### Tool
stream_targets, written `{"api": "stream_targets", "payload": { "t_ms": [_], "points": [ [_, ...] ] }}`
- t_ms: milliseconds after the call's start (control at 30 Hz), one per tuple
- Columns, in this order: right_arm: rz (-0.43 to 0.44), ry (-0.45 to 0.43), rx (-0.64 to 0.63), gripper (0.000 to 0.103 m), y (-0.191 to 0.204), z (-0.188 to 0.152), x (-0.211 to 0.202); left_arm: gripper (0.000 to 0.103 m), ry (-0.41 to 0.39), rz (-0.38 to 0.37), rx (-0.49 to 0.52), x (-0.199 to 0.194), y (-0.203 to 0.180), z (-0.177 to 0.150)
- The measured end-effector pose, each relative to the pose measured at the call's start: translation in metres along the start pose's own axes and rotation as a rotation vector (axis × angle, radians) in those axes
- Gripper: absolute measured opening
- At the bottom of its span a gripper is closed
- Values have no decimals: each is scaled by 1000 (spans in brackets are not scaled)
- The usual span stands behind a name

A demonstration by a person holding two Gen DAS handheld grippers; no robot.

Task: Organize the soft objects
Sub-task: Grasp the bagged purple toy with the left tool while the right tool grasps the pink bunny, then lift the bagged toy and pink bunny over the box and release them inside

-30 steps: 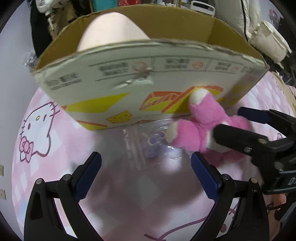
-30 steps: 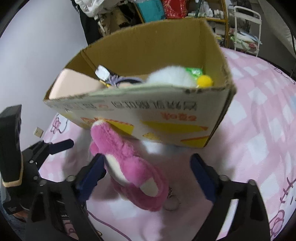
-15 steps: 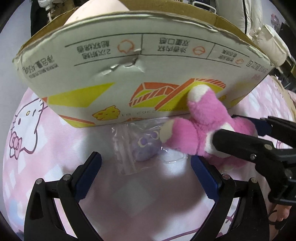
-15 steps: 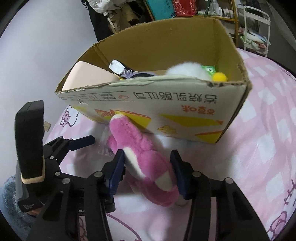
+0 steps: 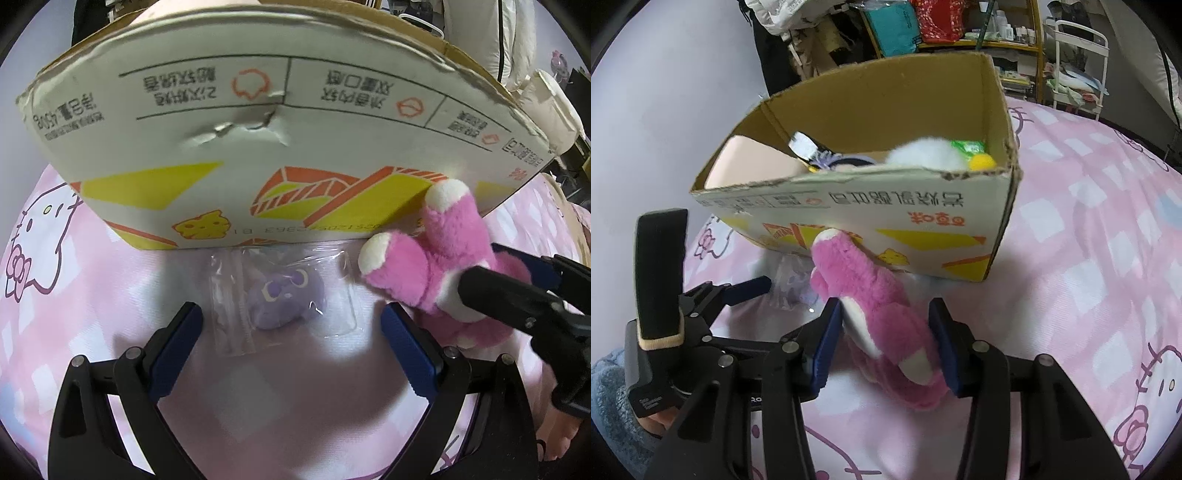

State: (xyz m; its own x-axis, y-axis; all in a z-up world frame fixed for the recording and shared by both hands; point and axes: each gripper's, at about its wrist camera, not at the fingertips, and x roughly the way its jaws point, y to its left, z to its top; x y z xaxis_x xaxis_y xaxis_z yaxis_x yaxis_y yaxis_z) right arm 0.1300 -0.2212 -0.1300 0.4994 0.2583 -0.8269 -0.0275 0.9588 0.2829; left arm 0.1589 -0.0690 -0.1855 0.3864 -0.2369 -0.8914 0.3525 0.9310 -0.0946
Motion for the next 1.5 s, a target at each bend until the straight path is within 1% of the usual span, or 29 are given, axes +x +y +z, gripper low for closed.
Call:
{"api": "stream_targets", "payload": {
  "t_ms": [233,267,300,367,400,500,667,767,800,867,967,1100,1200,1333,1500],
  "points": [
    [-1,9,-2,51,-3,1,2,96,-2,21,-11,2,-15,0],
    [-1,9,-3,51,-3,1,2,96,-7,35,-17,-2,-17,1],
    [-1,9,-3,51,-2,0,2,96,-31,84,-25,-5,-16,1],
    [1,11,0,52,-2,0,3,96,-59,147,-24,-10,-18,1],
    [2,11,1,52,-3,0,4,96,-55,149,-26,-9,-15,2],
    [1,13,-1,52,-4,1,5,96,-36,117,-59,-5,-9,2],
    [2,15,-3,52,-3,-1,7,96,-22,150,-6,1,-19,-2],
    [-7,16,-13,52,-2,0,10,96,-12,146,-2,1,-24,-3],
    [-10,14,-16,52,0,-1,10,94,-10,140,-4,1,-24,-4],
    [-17,11,-28,52,4,-1,12,81,-4,106,-5,0,-28,-5],
    [-24,17,-47,52,8,-1,14,76,3,86,-4,-1,-32,-2],
    [-20,16,-47,52,8,-1,15,75,0,79,-16,-5,-39,-4],
    [-20,8,-52,51,8,-2,13,73,-1,77,-25,-8,-32,-10],
    [-20,-5,-63,46,8,-4,9,71,1,66,-44,-33,-22,-15],
    [-26,-8,-66,44,12,-9,5,71,10,71,-52,-42,-18,-23]
  ]
}}
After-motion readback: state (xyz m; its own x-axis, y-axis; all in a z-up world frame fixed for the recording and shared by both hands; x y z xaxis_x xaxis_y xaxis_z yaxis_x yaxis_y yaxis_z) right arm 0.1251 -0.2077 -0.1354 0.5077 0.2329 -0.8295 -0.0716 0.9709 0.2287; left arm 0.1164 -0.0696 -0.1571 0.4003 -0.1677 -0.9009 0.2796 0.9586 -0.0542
